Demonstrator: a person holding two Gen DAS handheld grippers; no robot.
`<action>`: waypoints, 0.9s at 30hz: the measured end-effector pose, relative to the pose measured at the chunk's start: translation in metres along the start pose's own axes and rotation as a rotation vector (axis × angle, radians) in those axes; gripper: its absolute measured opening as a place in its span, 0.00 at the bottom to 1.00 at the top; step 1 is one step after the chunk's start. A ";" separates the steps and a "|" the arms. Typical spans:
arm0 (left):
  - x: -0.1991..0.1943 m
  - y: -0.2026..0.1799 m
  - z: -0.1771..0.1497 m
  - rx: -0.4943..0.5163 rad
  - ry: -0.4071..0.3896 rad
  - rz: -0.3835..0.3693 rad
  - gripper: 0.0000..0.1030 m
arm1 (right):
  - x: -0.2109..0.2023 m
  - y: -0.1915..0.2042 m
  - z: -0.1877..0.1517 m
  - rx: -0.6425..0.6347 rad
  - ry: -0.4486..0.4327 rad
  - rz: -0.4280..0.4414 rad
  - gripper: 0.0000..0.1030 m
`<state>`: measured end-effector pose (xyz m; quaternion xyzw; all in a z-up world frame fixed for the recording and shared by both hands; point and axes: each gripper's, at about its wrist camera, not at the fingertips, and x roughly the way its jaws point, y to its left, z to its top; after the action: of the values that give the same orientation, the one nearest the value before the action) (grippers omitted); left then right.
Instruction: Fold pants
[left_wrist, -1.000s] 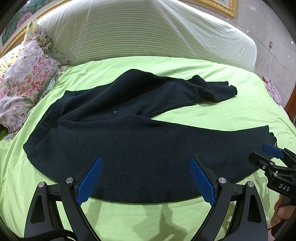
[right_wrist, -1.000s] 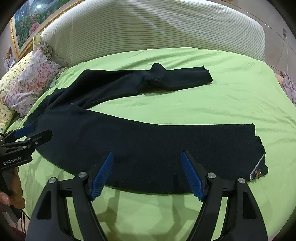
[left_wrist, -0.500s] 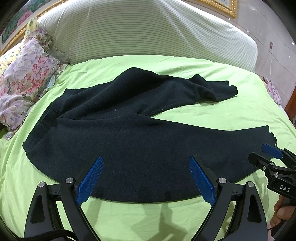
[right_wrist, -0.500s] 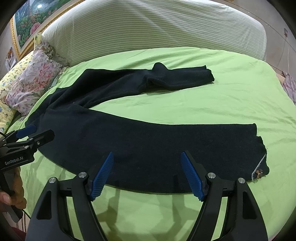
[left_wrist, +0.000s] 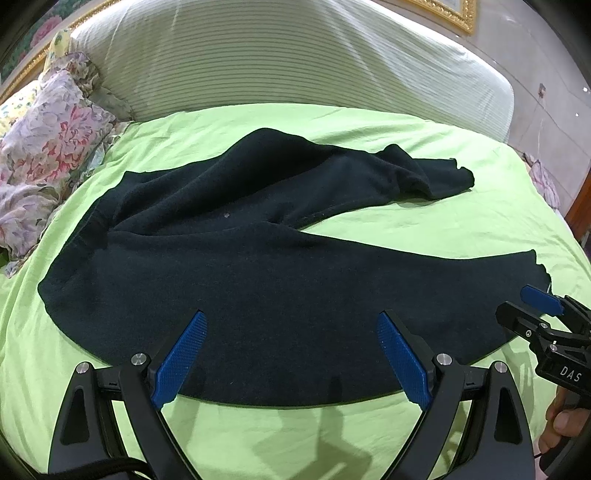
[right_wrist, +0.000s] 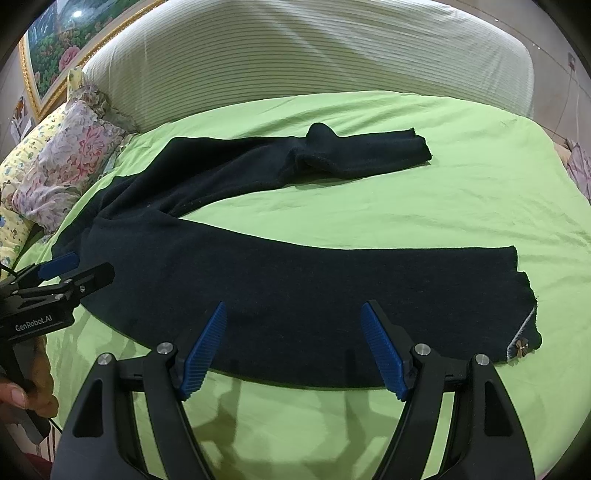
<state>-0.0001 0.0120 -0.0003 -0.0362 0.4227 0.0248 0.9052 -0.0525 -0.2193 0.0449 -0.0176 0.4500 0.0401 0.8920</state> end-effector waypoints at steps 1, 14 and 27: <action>0.001 0.000 0.001 0.000 0.001 -0.004 0.91 | 0.000 0.000 0.000 0.003 0.002 0.004 0.73; 0.016 -0.012 0.017 0.017 0.038 -0.051 0.91 | 0.002 -0.024 0.013 0.068 0.018 0.025 0.73; 0.051 -0.031 0.100 0.086 0.051 -0.087 0.91 | 0.024 -0.075 0.099 0.106 -0.038 0.047 0.73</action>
<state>0.1111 -0.0092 0.0261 -0.0161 0.4442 -0.0335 0.8951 0.0476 -0.2859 0.0843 0.0410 0.4347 0.0374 0.8989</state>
